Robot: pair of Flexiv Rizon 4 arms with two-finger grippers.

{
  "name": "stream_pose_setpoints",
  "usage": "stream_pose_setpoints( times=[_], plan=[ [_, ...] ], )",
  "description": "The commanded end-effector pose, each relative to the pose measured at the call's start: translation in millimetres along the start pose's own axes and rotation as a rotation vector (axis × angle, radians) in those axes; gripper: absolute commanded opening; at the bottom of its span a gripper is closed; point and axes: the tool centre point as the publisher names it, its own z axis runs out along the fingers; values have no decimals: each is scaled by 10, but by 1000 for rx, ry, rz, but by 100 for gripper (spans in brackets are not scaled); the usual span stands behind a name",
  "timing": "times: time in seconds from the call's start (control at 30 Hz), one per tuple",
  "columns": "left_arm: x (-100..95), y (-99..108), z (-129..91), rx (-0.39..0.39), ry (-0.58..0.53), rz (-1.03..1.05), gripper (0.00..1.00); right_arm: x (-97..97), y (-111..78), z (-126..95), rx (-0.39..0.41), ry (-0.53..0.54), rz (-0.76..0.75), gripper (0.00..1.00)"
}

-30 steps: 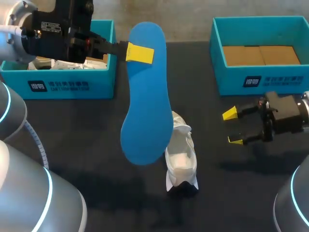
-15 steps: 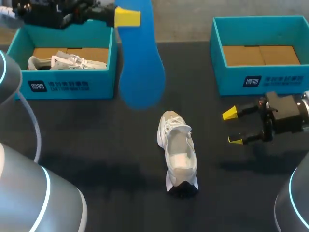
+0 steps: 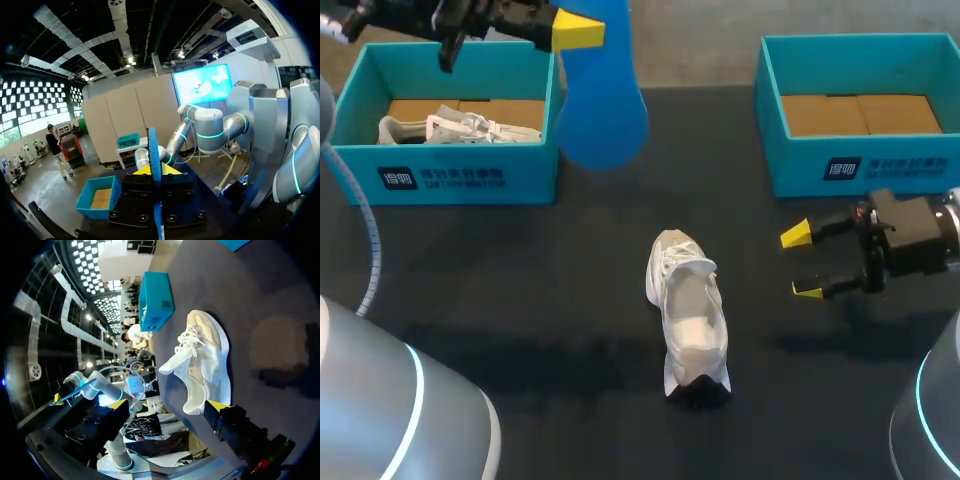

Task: Take the shoe out of the shoebox, open the shoe tongue, remove and reinsert the insole, then place the shoe into the shoebox

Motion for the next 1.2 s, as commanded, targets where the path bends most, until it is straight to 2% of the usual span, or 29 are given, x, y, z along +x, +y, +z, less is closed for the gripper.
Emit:
stream_pose_setpoints(
  times=[0.03,0.4,0.47,0.5,0.6,0.63,0.67,0.73,0.77,0.87,1.07,1.2],
  plan=[
    [127,14,-27,-99,-200,378,0,2,-5,10,-2,-3,1,100],
    [127,14,-27,-99,-200,378,0,2,-5,10,-2,-3,1,100],
    [128,93,23,-93,-189,425,0,2,-5,10,-2,-3,1,100],
    [114,148,49,-131,-204,480,0,2,-5,10,-2,-3,1,100],
    [105,282,118,-155,-218,564,0,2,-5,10,-2,-3,1,100],
    [103,313,131,-130,-218,584,0,2,-5,10,-2,-3,1,100],
    [102,350,143,-158,-229,633,0,2,-5,10,-2,-3,1,100],
    [92,388,155,-121,-224,646,0,2,-5,10,-2,-3,1,100],
    [98,413,177,-151,-233,727,0,2,-5,10,-2,-3,1,100],
    [114,461,214,-138,-248,808,0,2,-5,10,-2,-3,1,100],
    [158,565,307,-133,-261,908,0,2,-5,10,-2,-3,1,100],
    [195,675,378,-171,-264,965,0,2,-5,10,-2,-3,1,100]
  ],
)
